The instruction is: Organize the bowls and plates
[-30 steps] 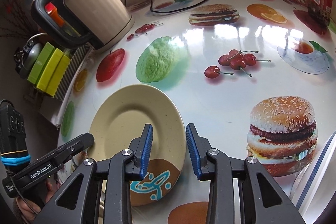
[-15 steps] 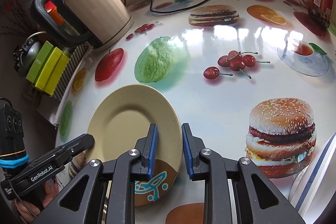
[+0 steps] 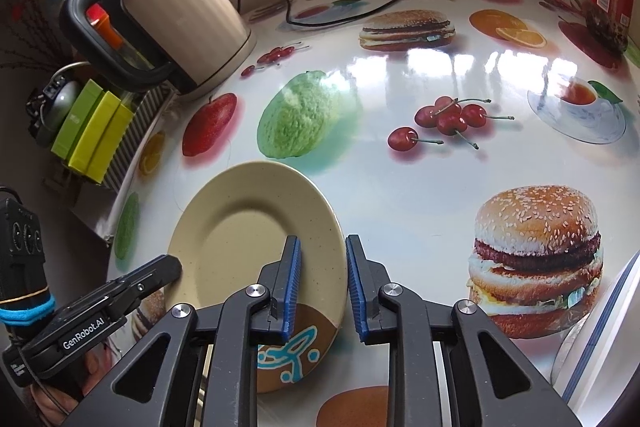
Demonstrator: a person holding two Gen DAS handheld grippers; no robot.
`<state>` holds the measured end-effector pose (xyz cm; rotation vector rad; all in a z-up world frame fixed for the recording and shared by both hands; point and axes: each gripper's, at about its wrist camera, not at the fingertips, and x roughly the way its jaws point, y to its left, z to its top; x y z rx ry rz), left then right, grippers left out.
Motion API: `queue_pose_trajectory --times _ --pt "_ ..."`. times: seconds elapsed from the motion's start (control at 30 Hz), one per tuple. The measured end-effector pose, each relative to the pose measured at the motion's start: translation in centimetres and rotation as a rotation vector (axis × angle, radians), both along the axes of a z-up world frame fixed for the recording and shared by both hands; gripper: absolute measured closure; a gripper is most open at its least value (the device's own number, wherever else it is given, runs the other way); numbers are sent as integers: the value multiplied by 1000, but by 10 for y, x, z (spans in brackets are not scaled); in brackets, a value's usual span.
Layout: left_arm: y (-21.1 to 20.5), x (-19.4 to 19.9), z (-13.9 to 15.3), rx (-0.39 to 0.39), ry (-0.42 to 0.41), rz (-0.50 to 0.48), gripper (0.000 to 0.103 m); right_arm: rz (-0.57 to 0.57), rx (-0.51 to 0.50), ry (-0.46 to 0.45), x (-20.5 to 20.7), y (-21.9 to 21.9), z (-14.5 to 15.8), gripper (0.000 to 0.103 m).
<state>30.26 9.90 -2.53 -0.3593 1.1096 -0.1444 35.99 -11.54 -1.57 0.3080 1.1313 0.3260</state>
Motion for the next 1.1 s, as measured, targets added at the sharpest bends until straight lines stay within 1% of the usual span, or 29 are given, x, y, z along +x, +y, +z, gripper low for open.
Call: queue_pose_trajectory --times 0.2,0.5,0.83,1.1 --pt "3 -3 2 -4 1 5 88 -1 8 1 -2 -1 2 81" --pt "6 -15 19 -3 -30 13 88 2 28 -18 -9 -1 14 82" --pt "12 -41 42 -7 -66 18 88 17 39 -57 -27 0 38 82" --pt "13 -66 50 -8 -75 22 88 24 43 -71 -51 1 52 83"
